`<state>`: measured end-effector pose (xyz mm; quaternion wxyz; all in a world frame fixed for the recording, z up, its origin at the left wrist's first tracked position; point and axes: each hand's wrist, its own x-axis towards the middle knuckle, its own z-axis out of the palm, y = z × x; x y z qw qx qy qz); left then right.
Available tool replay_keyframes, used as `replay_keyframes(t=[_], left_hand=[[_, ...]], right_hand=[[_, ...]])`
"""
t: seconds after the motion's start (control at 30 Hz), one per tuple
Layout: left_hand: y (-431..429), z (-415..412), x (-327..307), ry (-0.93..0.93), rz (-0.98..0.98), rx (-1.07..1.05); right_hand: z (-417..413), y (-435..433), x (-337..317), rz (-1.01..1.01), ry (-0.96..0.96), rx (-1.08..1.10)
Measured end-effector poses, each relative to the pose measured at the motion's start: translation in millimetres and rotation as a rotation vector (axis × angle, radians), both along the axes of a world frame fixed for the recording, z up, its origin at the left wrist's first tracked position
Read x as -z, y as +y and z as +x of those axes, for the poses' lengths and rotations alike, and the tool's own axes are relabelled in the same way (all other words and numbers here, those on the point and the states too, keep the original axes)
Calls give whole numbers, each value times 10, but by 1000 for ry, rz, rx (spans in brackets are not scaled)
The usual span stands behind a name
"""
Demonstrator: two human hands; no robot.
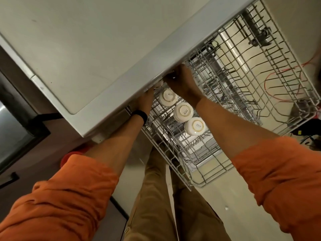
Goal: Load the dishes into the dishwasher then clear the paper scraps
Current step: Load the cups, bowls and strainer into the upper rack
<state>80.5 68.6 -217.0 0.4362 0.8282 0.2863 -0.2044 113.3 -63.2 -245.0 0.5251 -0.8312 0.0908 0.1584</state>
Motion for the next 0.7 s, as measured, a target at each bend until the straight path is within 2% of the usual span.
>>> replay_keyframes(t=[0.13,0.3,0.47,0.57,0.7], left_hand=[[42,-29,236,-36,45,68],[38,8,275,-27,25,66],[12,54,126,89,32,100],[-28,-31,11,-4,24,133],[-44,-234,-134,-55,89,268]], right_hand=[[-59,22,131,-114,69,-110],[-33,43,202,-147,128,-84],[-70,43,93,-207,162,-143],[-182,26,-70,-259,155,-222],[-397,-70,-229,-242,201,-198]])
